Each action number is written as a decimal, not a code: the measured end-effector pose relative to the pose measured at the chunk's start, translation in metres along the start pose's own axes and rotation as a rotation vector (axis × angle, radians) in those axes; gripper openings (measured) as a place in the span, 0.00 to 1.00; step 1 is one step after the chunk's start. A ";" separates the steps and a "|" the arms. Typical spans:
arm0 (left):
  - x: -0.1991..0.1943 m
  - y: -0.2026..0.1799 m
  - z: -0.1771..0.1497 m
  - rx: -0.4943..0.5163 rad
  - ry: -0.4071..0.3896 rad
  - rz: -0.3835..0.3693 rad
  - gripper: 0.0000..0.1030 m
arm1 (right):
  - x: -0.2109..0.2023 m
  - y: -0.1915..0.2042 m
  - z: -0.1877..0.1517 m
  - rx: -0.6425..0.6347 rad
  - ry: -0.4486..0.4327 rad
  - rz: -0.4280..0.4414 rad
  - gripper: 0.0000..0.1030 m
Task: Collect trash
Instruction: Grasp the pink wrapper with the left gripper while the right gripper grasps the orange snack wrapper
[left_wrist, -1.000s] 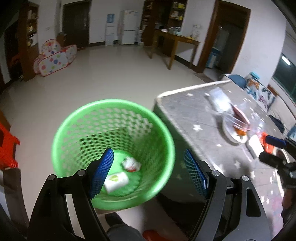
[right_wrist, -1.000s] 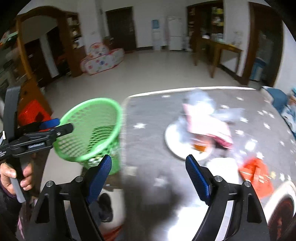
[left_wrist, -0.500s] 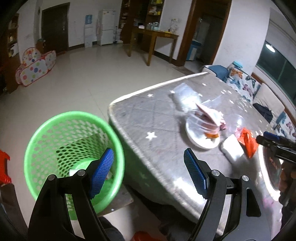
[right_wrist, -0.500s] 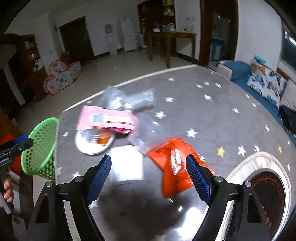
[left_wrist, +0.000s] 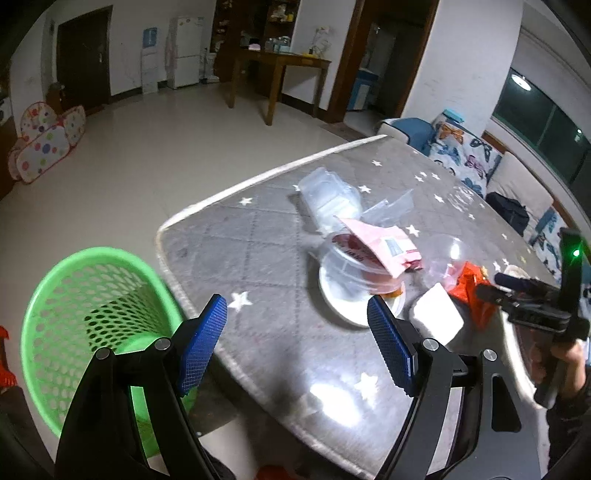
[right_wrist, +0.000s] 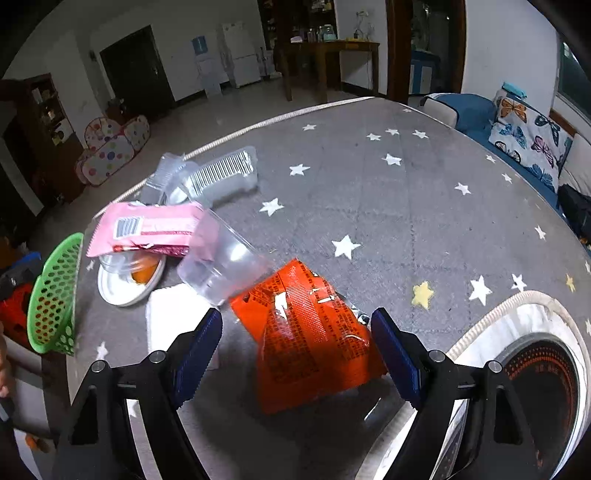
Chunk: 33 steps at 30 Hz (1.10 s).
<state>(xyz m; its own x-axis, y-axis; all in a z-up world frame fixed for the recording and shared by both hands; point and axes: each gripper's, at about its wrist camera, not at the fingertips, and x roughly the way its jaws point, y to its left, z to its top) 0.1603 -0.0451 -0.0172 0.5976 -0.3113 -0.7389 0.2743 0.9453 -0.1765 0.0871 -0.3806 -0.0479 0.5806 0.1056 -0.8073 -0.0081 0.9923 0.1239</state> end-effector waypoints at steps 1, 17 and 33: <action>0.004 -0.003 0.003 0.002 0.003 -0.005 0.75 | 0.004 0.001 -0.001 -0.011 0.007 0.003 0.77; 0.070 -0.045 0.039 0.057 0.098 -0.131 0.67 | 0.025 0.001 -0.004 -0.096 0.029 -0.032 0.67; 0.086 -0.063 0.039 0.069 0.085 -0.130 0.20 | 0.003 -0.013 -0.012 -0.051 -0.004 -0.018 0.57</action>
<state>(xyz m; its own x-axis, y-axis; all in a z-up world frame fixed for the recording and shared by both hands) 0.2235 -0.1350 -0.0443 0.4883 -0.4188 -0.7656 0.3979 0.8877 -0.2318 0.0794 -0.3920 -0.0588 0.5844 0.0871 -0.8068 -0.0391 0.9961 0.0792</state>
